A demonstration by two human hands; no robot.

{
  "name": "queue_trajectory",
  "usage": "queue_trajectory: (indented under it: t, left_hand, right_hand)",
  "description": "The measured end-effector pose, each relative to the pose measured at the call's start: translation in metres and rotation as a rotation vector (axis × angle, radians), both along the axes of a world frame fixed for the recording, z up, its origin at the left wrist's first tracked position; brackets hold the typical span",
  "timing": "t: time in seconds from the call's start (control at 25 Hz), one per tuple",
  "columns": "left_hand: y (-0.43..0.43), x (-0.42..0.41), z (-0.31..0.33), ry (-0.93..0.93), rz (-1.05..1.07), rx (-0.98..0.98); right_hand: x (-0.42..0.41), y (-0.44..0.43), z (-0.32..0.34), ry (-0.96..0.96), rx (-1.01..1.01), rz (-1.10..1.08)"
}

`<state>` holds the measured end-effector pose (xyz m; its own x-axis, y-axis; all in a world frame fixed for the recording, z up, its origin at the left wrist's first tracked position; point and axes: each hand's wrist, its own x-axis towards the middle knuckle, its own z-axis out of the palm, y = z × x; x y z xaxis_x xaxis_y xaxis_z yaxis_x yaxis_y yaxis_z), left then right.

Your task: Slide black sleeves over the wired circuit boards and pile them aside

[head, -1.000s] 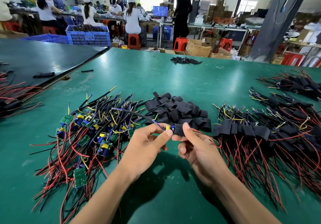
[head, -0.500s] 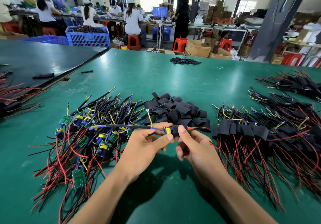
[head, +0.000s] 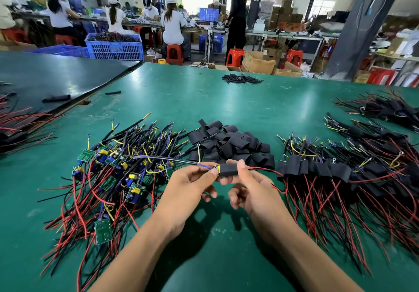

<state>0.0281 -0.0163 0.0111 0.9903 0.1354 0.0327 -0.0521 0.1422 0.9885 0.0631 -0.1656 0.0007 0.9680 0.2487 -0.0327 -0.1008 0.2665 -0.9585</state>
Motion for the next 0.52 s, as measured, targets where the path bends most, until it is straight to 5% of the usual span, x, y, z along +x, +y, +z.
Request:
queue_trajectory:
  t: [0.52]
  left_hand:
    - [-0.0002, -0.0032, 0.0025, -0.026, -0.003, 0.133]
  right_hand:
    - [-0.0019, -0.0012, 0.0035, -0.054, -0.088, 0.020]
